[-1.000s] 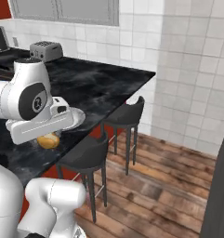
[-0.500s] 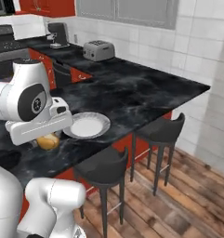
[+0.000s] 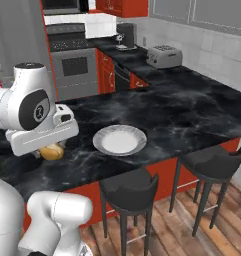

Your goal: Move the hot dog bun to the plate on the dining table and place the condiment next to that plate. Then navigate to the fridge and take the sausage and place it on the plate as well.

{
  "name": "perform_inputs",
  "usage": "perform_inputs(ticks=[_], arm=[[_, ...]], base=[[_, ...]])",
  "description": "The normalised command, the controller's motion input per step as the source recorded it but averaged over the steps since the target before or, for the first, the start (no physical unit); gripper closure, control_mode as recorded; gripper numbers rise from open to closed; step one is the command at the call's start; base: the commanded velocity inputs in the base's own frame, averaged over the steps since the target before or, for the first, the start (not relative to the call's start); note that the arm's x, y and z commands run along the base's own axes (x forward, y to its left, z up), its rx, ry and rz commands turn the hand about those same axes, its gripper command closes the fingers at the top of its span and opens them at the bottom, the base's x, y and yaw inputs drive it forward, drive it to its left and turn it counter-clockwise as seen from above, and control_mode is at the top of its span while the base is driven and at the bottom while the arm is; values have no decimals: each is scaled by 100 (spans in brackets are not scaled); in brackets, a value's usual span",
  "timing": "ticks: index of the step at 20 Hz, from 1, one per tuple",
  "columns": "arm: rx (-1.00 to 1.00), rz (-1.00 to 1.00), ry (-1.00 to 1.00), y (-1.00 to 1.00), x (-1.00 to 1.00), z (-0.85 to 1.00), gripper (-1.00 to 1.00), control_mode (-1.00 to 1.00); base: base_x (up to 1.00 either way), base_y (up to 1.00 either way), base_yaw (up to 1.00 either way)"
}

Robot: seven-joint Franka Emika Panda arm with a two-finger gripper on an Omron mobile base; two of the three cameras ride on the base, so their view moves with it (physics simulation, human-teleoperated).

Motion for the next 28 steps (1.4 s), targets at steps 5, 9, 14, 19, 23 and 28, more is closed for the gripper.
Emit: perform_inputs(ticks=[5,9,14,19,23,28], arm=[[0,0,0,0,0,0,100,100],[0,0,0,0,0,0,100,100],[0,0,0,0,0,0,100,100],[0,0,0,0,0,0,100,100],[0,0,0,0,0,0,100,100],[1,3,0,-7,0,0,100,-100]], base=[[-1,-64,51],[-7,-72,46],[-16,-76,39],[-5,-68,36],[1,-40,35],[0,-26,23]])
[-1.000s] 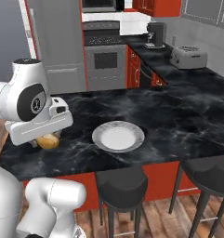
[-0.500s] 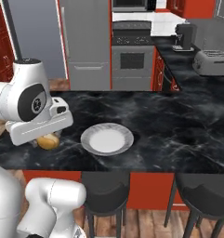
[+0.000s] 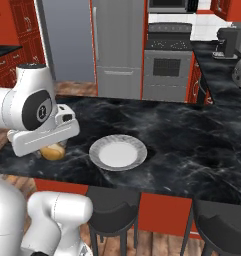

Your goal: Move the hot dog bun to the plate on the dining table and place the condiment next to that plate. Then navigate to the fridge and take the sausage and place it on the plate as well.

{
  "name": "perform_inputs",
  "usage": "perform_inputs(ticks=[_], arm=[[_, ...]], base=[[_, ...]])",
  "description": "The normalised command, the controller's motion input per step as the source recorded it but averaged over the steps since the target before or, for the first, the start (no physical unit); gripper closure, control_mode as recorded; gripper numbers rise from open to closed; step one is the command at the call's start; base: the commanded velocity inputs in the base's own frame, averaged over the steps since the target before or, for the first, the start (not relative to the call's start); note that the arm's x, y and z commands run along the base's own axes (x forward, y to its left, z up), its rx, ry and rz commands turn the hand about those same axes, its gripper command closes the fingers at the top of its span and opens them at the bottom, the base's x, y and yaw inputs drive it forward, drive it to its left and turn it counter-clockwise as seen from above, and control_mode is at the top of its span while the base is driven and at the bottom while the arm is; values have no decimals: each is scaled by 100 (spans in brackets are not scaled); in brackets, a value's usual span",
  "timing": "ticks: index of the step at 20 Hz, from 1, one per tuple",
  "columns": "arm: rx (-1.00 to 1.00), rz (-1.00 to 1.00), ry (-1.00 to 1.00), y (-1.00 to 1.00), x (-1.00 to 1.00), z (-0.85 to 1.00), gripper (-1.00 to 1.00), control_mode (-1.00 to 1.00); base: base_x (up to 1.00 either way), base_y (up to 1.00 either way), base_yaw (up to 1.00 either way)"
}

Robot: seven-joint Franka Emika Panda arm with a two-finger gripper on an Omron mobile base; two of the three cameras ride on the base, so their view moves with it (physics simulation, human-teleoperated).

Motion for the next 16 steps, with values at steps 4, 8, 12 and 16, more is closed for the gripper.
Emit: perform_inputs(ticks=[4,8,12,16], arm=[[4,3,0,-30,49,0,100,-100],[2,1,0,-26,100,-1,100,-100],[0,4,0,-10,100,-29,100,-100],[0,7,-4,-6,96,-65,100,-100]], base=[[0,0,0],[0,0,0],[0,0,0],[0,0,0]])
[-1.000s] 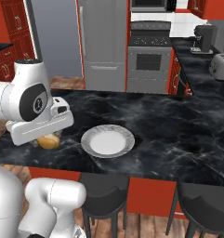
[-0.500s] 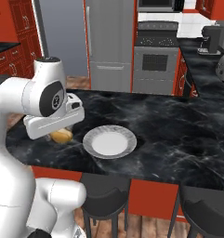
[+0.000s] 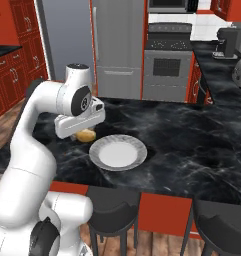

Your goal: Move the hot dog bun to the plate on the dining table and place the condiment next to that plate. Then navigate to the fridge and take the sausage and place it on the plate as well.

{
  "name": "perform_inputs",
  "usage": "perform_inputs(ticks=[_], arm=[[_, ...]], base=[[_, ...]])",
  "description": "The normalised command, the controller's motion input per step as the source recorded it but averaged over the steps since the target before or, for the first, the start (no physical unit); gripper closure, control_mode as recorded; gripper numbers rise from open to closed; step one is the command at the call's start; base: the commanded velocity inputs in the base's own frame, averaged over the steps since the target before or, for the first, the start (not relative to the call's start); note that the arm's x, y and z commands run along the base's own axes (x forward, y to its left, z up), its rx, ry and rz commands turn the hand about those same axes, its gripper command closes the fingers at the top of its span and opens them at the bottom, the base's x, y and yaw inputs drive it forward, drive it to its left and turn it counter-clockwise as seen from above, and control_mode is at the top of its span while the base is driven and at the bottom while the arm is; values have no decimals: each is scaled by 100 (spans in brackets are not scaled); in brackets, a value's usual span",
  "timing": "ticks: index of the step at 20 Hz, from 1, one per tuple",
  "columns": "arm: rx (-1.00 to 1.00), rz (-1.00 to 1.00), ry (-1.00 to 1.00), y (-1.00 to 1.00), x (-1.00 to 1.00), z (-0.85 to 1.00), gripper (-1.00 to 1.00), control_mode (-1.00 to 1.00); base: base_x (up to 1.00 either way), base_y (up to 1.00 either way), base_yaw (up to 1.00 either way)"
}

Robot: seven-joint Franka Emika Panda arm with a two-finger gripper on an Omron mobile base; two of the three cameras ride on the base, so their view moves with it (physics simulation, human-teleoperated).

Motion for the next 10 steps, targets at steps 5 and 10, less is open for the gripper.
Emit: perform_inputs(ticks=[5,10], arm=[[0,6,-7,-14,69,-80,100,-100],[0,1,0,-9,33,-74,100,-100]], base=[[0,0,0],[0,0,0]])
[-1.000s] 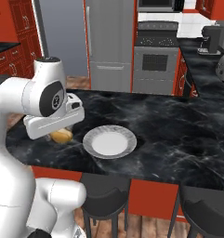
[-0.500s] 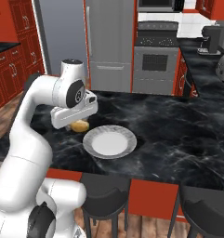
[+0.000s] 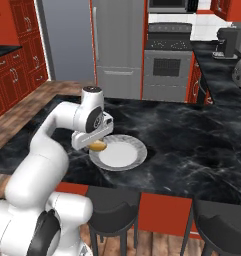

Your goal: Move the hot dog bun to the plate on the dining table and place the condiment next to that plate. Then navigate to the fridge and take the sausage and place it on the plate as well.

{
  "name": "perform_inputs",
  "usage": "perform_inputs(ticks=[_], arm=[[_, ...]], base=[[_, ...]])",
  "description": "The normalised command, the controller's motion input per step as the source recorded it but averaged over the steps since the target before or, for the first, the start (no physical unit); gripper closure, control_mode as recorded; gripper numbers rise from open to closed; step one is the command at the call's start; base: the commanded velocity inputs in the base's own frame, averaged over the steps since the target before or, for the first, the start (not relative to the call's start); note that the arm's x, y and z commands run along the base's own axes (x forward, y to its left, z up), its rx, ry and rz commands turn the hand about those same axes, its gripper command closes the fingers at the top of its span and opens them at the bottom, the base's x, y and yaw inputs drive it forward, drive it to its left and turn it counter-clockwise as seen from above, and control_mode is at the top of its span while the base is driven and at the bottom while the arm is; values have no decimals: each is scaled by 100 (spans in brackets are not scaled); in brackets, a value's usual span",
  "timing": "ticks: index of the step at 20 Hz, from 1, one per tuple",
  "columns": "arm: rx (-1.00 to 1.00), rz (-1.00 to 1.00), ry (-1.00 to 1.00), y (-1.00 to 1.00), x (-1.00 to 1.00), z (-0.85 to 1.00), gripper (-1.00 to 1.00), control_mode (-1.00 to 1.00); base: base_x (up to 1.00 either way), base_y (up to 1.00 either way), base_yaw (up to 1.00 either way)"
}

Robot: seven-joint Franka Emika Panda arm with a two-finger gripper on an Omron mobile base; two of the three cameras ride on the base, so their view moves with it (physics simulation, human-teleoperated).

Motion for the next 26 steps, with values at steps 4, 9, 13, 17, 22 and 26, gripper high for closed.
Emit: perform_inputs(ticks=[4,9,13,17,22,26], arm=[[0,0,0,0,14,-33,100,-100],[0,0,3,0,34,-24,100,-100],[0,0,1,0,47,-16,100,-100],[0,0,0,0,37,-13,100,-100],[0,0,0,0,51,-34,100,-100],[0,0,0,0,47,-29,100,-100]], base=[[0,0,0],[0,0,0],[0,0,0],[0,0,0],[0,0,0],[0,0,0]])
